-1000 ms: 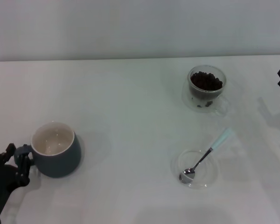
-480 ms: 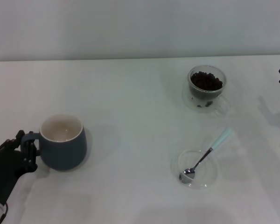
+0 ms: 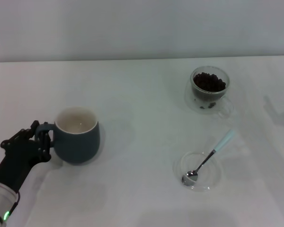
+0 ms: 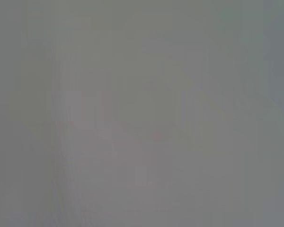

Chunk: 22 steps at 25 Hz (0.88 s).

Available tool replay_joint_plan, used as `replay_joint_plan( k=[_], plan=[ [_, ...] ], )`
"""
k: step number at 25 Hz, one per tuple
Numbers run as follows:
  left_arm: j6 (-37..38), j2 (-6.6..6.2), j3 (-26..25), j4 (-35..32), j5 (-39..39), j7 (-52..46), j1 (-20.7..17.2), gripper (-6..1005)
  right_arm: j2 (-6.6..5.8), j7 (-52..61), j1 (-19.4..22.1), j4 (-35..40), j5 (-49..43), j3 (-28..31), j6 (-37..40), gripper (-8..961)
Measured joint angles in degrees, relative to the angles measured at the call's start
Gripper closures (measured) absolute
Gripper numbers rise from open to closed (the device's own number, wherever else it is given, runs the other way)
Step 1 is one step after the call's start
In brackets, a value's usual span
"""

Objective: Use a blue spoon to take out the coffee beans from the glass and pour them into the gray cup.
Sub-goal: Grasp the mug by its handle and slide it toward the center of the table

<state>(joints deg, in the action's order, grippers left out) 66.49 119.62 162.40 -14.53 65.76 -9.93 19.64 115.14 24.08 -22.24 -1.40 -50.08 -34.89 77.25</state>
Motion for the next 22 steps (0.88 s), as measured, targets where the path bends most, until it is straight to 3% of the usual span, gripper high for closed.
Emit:
replay_joint_plan(
  k=[12,22],
  plan=[
    [-6.82,0.18,0.46,-2.23,-2.79,0.18,4.49,823,-0.01,0.0,-0.01,0.65,0.07,0.0,-0.09,137],
    [-7.61,0.26,0.47,-2.25,-7.25,0.71,4.47,831,-0.01,0.09,0.0,0.34,0.0,0.0,0.0,136]
  ],
)
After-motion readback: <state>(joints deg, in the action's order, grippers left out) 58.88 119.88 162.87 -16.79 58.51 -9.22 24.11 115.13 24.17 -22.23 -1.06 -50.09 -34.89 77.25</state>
